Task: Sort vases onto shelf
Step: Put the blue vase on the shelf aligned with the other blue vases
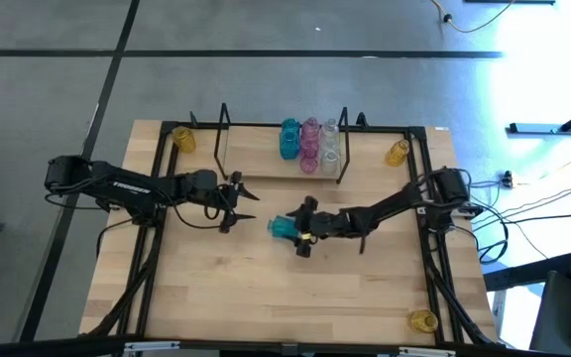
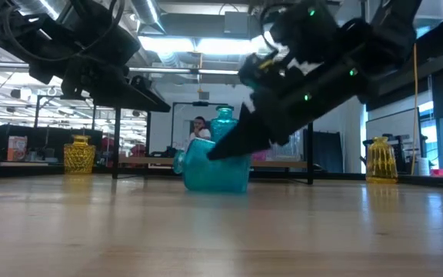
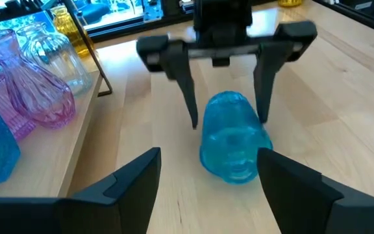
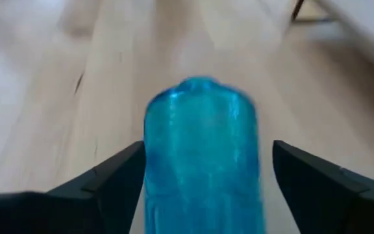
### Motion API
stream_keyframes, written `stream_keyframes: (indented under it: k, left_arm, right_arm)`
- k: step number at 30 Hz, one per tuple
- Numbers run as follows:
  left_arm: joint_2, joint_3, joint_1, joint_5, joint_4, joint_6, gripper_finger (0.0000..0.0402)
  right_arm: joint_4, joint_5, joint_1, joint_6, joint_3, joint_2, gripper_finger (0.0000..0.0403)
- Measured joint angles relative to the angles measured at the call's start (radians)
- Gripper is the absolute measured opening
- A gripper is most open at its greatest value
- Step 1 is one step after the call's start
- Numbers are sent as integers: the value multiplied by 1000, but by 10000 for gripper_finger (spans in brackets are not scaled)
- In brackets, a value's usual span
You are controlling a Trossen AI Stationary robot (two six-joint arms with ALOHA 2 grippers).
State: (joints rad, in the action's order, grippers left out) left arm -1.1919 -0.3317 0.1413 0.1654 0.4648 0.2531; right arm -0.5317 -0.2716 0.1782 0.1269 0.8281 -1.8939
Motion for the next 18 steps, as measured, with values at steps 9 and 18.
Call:
stream_keyframes:
  k: [9, 18]
  left_arm:
    - [0, 0, 0, -1, 0, 4, 250]
    - [0, 0, 0, 0, 1, 15, 250]
  right_arm:
    - [8, 45, -4, -27, 18, -59, 308]
    - [11, -7, -1, -56, 18, -51, 238]
